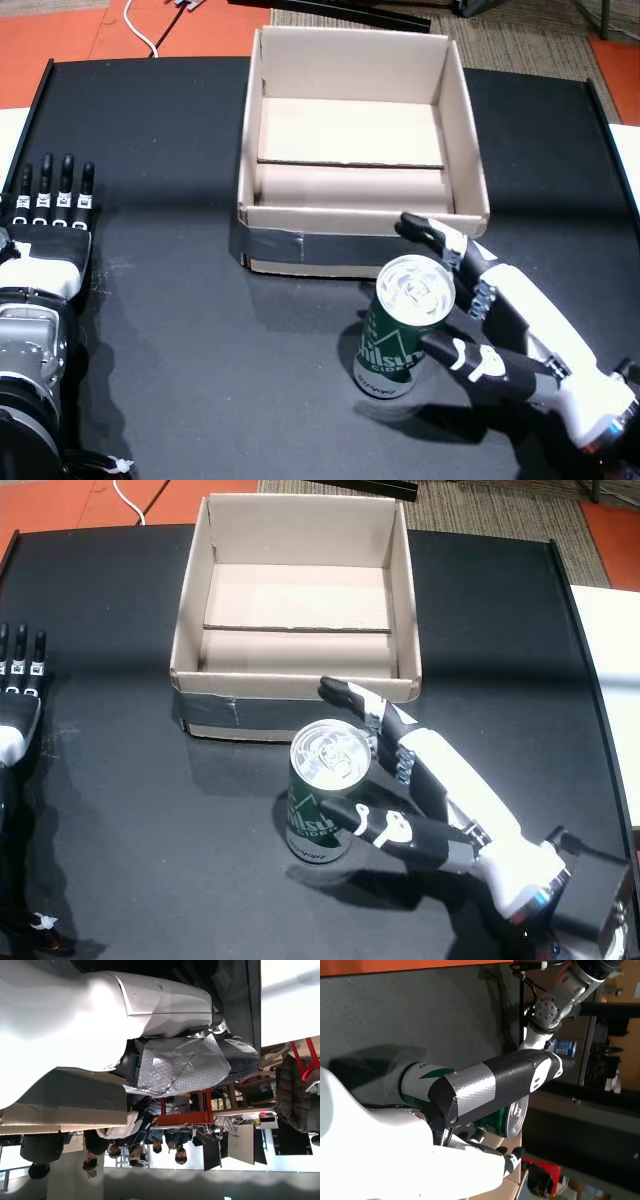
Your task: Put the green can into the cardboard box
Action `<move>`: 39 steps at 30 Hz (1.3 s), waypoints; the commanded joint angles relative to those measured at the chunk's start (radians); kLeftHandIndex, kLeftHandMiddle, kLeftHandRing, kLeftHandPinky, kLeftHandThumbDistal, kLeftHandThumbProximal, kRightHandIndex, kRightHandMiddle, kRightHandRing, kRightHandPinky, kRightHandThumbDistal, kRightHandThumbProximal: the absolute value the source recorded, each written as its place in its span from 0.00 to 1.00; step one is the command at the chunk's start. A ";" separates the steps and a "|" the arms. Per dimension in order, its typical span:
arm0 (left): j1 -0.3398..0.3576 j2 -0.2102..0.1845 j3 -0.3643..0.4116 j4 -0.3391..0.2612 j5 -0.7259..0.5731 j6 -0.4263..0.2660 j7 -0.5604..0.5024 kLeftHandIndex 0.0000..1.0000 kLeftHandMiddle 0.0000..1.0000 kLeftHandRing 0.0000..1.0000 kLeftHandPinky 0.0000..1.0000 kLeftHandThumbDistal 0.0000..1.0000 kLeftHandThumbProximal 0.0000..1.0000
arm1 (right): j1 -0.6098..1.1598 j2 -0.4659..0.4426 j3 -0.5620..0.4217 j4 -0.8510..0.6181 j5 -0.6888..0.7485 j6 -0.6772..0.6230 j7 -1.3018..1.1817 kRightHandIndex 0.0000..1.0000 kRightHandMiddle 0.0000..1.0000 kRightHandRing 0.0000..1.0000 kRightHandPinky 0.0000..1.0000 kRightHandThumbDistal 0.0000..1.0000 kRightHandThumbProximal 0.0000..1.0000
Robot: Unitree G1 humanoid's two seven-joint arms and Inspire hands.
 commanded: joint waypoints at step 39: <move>0.002 0.009 0.012 0.003 -0.003 0.005 0.008 0.70 0.73 0.83 0.92 0.00 1.00 | -0.150 -0.010 0.090 0.180 -0.383 -0.046 -0.465 0.00 0.00 0.03 0.27 0.00 0.14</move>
